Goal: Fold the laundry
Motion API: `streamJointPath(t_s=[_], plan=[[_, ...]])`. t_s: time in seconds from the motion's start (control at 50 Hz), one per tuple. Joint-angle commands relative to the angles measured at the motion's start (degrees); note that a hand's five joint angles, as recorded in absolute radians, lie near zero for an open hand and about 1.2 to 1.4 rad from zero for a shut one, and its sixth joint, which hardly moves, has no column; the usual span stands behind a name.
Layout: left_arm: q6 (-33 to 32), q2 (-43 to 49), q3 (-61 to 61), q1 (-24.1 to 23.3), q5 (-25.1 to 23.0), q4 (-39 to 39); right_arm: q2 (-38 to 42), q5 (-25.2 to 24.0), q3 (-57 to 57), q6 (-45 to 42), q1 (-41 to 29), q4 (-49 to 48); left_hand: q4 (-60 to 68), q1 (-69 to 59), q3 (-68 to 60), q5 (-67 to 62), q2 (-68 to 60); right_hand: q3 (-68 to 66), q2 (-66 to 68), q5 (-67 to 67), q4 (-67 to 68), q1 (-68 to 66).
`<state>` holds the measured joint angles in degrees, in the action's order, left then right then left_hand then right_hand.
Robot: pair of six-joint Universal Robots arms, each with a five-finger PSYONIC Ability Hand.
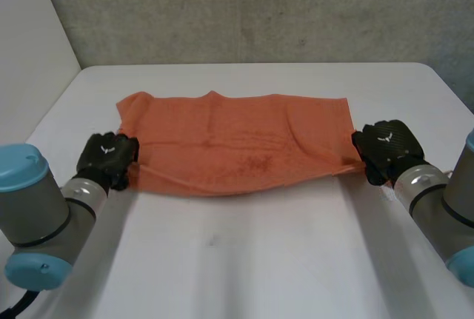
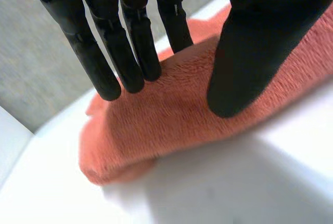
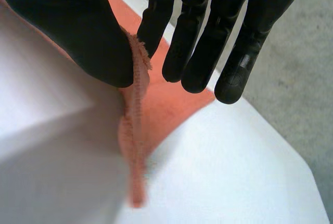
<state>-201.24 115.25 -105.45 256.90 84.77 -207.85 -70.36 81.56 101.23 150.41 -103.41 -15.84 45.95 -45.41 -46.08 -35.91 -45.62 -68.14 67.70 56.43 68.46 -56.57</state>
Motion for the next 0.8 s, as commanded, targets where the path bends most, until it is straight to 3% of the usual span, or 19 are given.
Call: streamJointPath(t_s=[0.02, 0.48, 0.58, 0.62, 0.64, 0.66, 0.8], plan=[[-0.8, -1.0, 0.2, 0.4, 0.0, 4.9, -0.7, -0.3, 1.7, 0.2, 2.3, -0.1, -6.6, 6.1, 6.7, 6.6, 6.3, -11.9, 12.3, 13.6, 11.5, -23.4], [-1.0, -0.8, 0.2, 2.6, 0.1, 4.7, -1.1, -1.7, 3.6, 0.1, 7.3, -0.1, -4.1, 3.6, 4.2, 4.1, 3.8, -11.9, 12.3, 13.6, 11.5, -23.4], [-1.0, -0.3, 0.2, 2.6, 0.0, 4.6, -1.1, -1.7, 4.0, 0.0, 7.1, -0.1, 3.6, -4.2, -3.5, -3.7, -4.0, -11.9, 12.3, 13.6, 11.5, -23.4], [-1.0, 0.0, 0.3, 2.7, 0.0, 4.4, -1.1, -1.7, 4.0, 0.0, 7.1, -0.1, 22.7, -23.2, -22.6, -22.7, -23.0, -11.9, 12.3, 13.6, 11.5, -23.4], [-1.0, 0.0, 0.3, 2.7, 0.0, 4.4, -1.1, -1.7, 4.0, 0.0, 7.1, -0.1, 22.8, -23.3, -22.7, -22.8, -23.1, -11.9, 12.3, 13.6, 11.5, -23.4], [-1.0, 0.0, 0.2, 2.8, 0.1, 4.3, -1.1, -1.7, 4.0, 0.1, 7.1, -0.1, 33.9, -34.5, -33.8, -34.0, -34.3, -11.9, 12.3, 13.6, 11.5, -23.4], [-1.0, -1.6, -0.2, 4.7, 0.2, 4.5, -1.4, -1.5, 4.1, -0.5, 7.2, 0.4, 34.1, -34.6, -33.9, -34.1, -34.4, -11.9, 12.3, 13.6, 11.5, -23.4]])
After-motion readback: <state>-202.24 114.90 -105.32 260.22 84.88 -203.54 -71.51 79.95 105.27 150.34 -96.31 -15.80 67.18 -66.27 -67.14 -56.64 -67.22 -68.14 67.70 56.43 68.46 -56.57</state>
